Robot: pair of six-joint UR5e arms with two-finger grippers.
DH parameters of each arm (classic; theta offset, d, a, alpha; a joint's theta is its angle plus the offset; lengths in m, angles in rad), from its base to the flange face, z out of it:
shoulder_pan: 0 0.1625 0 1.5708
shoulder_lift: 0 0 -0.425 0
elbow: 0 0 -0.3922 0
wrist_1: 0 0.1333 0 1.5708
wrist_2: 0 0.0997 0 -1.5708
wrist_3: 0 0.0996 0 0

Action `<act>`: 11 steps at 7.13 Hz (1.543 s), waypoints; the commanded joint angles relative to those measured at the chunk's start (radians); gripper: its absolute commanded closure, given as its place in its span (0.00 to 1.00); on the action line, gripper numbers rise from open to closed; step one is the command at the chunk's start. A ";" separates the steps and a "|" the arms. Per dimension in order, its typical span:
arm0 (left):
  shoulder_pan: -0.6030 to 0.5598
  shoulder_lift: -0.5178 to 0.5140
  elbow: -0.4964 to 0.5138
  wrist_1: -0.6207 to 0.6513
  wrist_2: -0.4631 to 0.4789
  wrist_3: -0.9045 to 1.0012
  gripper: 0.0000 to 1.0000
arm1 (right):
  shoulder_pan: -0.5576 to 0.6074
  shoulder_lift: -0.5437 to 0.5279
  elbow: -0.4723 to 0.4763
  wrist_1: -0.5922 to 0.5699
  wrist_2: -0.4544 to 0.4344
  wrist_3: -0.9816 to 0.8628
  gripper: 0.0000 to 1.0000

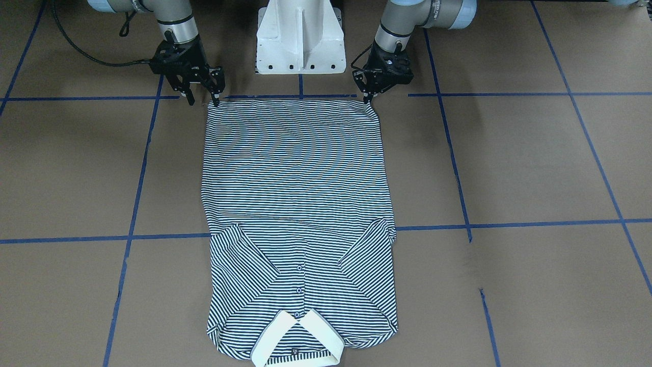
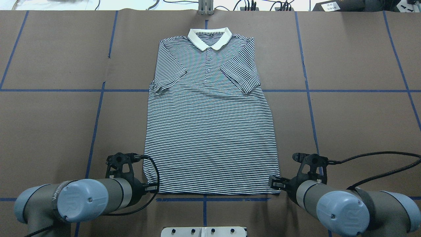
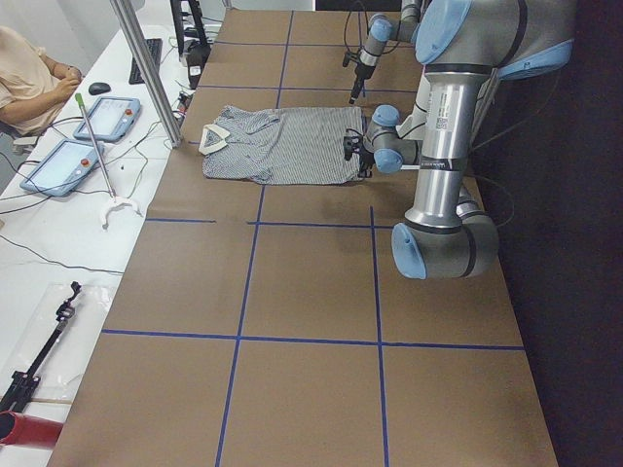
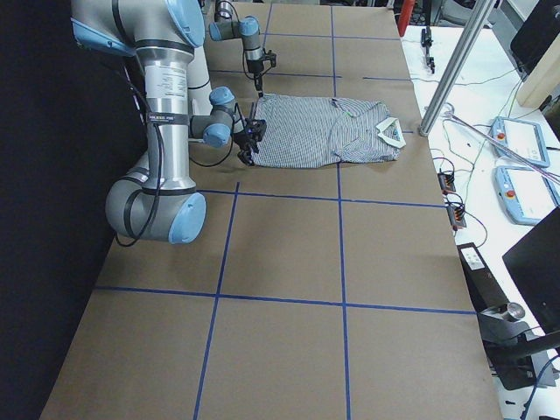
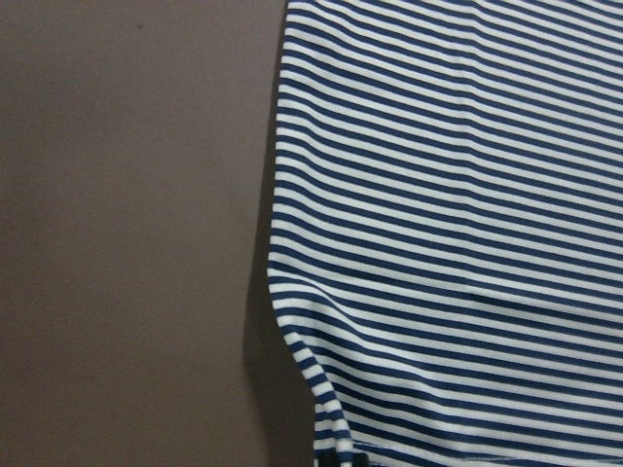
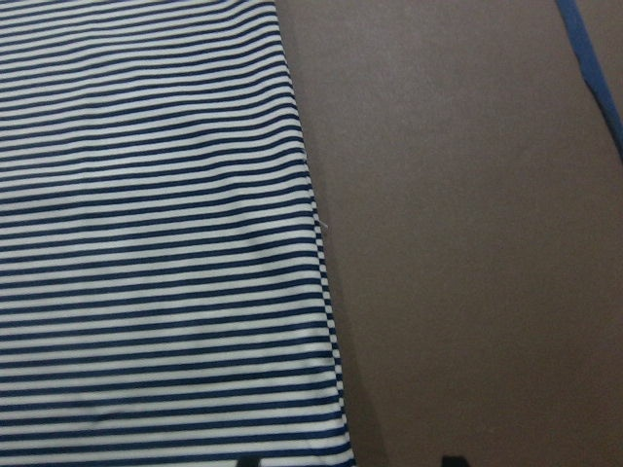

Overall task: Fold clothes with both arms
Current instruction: 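Grasp the hem corners with the left and right grippers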

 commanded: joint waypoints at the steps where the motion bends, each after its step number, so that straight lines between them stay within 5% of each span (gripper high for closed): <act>1: 0.002 -0.008 0.003 -0.003 -0.004 -0.003 1.00 | -0.076 0.000 -0.009 -0.013 -0.075 0.055 0.43; 7: 0.002 -0.020 0.003 -0.009 -0.004 -0.006 1.00 | -0.081 0.038 -0.073 -0.010 -0.105 0.063 0.45; 8: 0.002 -0.020 0.003 -0.009 -0.004 -0.006 1.00 | -0.079 0.041 -0.073 -0.010 -0.120 0.066 0.60; 9: 0.002 -0.020 -0.002 -0.009 -0.004 -0.006 1.00 | -0.078 0.049 -0.075 -0.008 -0.140 0.067 0.98; 11: 0.003 -0.022 -0.003 -0.009 -0.004 -0.008 1.00 | -0.067 0.049 -0.069 -0.008 -0.140 0.066 1.00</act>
